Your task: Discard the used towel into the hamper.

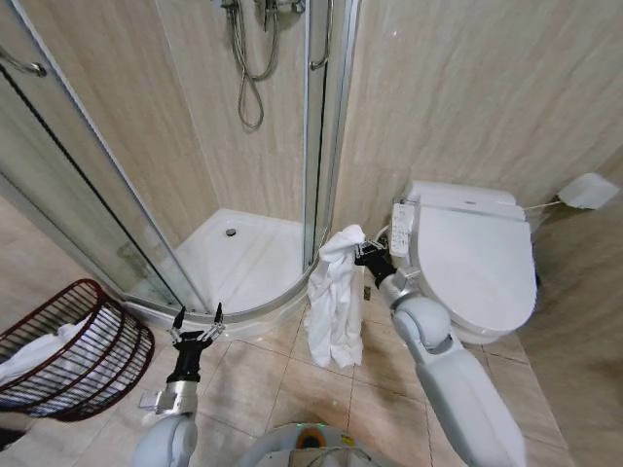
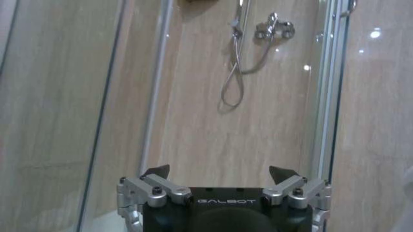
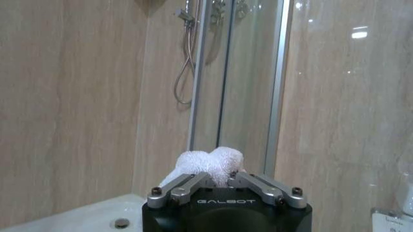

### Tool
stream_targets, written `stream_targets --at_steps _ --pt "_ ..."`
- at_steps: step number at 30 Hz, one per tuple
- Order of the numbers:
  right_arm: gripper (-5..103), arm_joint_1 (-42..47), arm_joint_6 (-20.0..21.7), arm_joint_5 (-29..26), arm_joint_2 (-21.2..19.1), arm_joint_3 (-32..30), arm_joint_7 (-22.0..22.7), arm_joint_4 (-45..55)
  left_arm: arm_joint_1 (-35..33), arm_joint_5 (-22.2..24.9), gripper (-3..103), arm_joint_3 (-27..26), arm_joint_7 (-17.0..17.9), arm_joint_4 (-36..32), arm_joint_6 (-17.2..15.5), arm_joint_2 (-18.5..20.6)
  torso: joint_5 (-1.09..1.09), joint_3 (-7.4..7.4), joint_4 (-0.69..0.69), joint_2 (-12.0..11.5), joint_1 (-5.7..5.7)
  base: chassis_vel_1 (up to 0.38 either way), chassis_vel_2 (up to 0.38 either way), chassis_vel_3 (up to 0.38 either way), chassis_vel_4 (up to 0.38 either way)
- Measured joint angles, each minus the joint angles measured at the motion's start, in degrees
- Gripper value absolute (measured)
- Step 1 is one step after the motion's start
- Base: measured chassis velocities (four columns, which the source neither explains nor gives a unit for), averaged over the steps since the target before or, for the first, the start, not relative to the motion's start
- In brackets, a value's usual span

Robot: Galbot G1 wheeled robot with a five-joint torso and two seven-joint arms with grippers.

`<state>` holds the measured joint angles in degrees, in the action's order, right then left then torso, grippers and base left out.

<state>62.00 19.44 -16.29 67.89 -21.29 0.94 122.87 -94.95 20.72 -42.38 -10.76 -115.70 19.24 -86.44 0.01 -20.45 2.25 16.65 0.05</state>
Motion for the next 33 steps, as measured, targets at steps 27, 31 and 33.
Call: stream_targets --at_steps 27,31,33 --pt "4 8.1 -1.4 2.4 1.3 1.0 0.3 10.8 1.0 1.8 100 -0.1 -1.3 1.2 -0.2 1.4 -0.01 0.0 0.0 0.0 0.0 0.009 0.009 0.009 0.01" --pt "4 9.3 -1.4 3.0 1.2 1.2 0.5 12.9 1.2 1.8 100 0.0 -1.5 1.3 -0.3 1.5 -0.01 0.0 0.0 0.0 0.0 0.073 0.062 0.057 0.074" --pt "4 10.3 -1.5 3.5 1.2 1.5 0.5 14.0 1.3 1.9 100 0.0 -1.7 1.5 -0.3 1.7 -0.01 0.0 0.0 0.0 0.0 0.09 0.077 0.07 0.087"
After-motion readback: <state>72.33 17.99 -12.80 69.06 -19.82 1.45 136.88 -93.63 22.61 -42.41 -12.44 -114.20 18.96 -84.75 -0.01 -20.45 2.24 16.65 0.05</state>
